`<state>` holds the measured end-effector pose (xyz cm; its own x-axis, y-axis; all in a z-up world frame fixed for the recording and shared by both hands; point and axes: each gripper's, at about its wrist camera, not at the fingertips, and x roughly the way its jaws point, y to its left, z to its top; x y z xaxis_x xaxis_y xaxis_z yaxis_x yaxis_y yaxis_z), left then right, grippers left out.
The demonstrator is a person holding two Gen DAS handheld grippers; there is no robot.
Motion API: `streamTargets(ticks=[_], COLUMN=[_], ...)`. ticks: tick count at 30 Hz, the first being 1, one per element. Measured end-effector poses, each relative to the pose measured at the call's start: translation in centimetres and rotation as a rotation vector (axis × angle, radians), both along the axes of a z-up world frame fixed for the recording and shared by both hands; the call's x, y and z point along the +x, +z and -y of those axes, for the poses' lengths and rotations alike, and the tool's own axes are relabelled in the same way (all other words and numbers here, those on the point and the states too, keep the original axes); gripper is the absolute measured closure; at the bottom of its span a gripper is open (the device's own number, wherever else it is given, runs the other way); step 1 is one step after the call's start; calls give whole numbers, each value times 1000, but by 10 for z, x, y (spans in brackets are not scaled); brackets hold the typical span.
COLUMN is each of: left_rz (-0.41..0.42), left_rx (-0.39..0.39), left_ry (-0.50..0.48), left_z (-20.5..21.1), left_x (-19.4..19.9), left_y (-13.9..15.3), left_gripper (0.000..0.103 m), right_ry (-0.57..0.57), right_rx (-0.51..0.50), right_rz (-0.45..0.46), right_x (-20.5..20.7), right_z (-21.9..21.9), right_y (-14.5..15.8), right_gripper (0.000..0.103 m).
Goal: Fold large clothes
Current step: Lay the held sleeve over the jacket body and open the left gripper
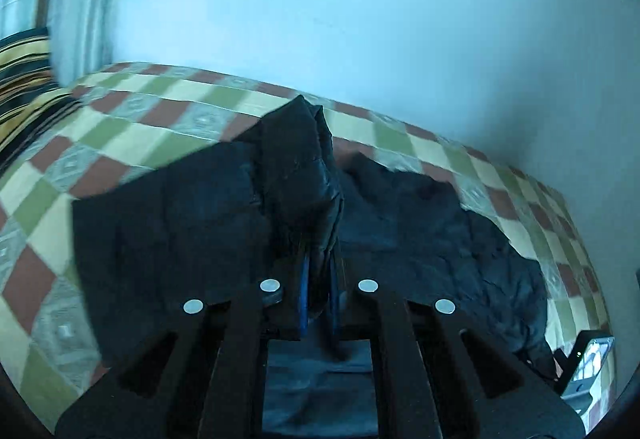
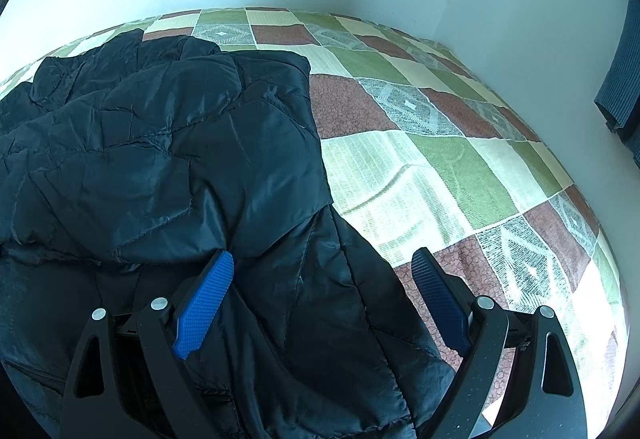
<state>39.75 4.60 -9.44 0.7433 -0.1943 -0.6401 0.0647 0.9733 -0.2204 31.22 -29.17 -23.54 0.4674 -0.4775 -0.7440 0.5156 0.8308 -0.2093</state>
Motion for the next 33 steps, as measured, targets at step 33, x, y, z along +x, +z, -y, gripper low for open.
streamTargets(ticks=[33], left_rz=[-211], left_rx=[34], left_ry=[-436], left_z=[259], left_x=[-5], left_y=[-83], left_gripper=[72], right_ry=[-6], right_rx=[60], right_rz=[23], right_x=[-1], right_z=[6], right_y=[-2], right_gripper=[14])
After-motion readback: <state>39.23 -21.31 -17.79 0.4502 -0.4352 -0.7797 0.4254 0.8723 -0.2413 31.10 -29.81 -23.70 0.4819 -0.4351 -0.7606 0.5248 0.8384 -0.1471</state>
